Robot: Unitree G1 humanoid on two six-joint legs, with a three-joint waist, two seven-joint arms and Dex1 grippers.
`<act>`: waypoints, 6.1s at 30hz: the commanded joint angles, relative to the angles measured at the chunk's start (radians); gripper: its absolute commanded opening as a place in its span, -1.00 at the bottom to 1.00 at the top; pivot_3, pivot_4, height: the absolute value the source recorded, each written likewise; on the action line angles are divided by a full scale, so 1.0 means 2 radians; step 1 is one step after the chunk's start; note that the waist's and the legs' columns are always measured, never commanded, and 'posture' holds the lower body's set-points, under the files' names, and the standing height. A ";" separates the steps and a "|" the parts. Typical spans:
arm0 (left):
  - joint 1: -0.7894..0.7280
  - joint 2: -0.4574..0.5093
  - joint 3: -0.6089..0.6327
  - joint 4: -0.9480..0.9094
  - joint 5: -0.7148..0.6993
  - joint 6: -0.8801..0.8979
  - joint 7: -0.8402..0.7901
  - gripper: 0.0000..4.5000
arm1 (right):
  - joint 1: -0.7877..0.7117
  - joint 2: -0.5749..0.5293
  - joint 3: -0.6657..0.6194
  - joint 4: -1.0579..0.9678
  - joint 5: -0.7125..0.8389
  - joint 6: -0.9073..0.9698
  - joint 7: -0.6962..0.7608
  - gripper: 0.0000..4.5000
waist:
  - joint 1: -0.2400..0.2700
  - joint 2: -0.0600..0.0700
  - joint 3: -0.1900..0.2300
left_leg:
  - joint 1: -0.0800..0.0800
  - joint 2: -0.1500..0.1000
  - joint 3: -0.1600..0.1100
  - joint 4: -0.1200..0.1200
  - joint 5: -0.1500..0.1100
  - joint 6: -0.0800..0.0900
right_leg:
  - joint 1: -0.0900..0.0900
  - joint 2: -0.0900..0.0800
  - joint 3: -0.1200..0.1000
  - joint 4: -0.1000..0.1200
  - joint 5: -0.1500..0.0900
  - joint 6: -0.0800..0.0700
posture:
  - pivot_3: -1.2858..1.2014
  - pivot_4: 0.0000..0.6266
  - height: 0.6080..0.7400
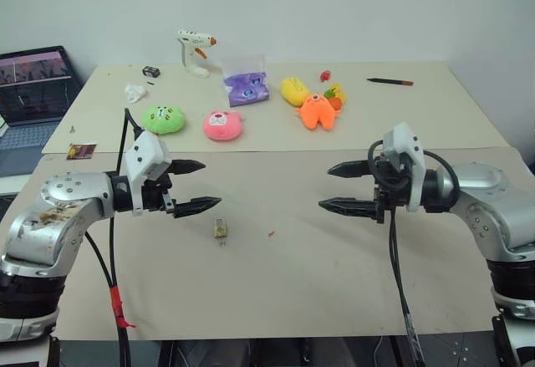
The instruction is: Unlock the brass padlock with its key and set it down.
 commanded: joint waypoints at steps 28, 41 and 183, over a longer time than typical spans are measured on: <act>-0.447 -0.165 -0.405 0.778 0.336 -0.888 -0.299 0.99 | 0.203 -0.009 -0.159 -0.218 0.067 0.055 -0.185 1.00 | -0.004 -0.001 0.000 | -0.004 0.000 0.001 0.005 -0.001 0.003 | 0.000 0.000 -0.001 -0.003 0.004 0.002 | 0.03 -0.52 1.00; -0.457 -0.184 -0.434 0.789 0.336 -0.948 -0.299 0.99 | 0.222 -0.002 -0.147 -0.231 0.074 0.048 -0.214 1.00 | -0.003 -0.001 0.000 | -0.003 0.000 0.003 0.006 -0.002 0.003 | 0.000 0.000 0.000 0.000 0.004 0.003 | 0.03 -0.52 1.00; -0.107 -0.229 0.053 0.313 0.595 -1.050 0.220 -0.64 | 0.010 0.083 0.024 -0.116 0.150 0.143 -0.179 1.00 | 0.002 0.000 -0.001 | -0.001 0.001 0.007 0.006 -0.003 0.006 | 0.000 -0.001 -0.002 -0.005 0.007 0.004 | 0.03 -0.52 1.00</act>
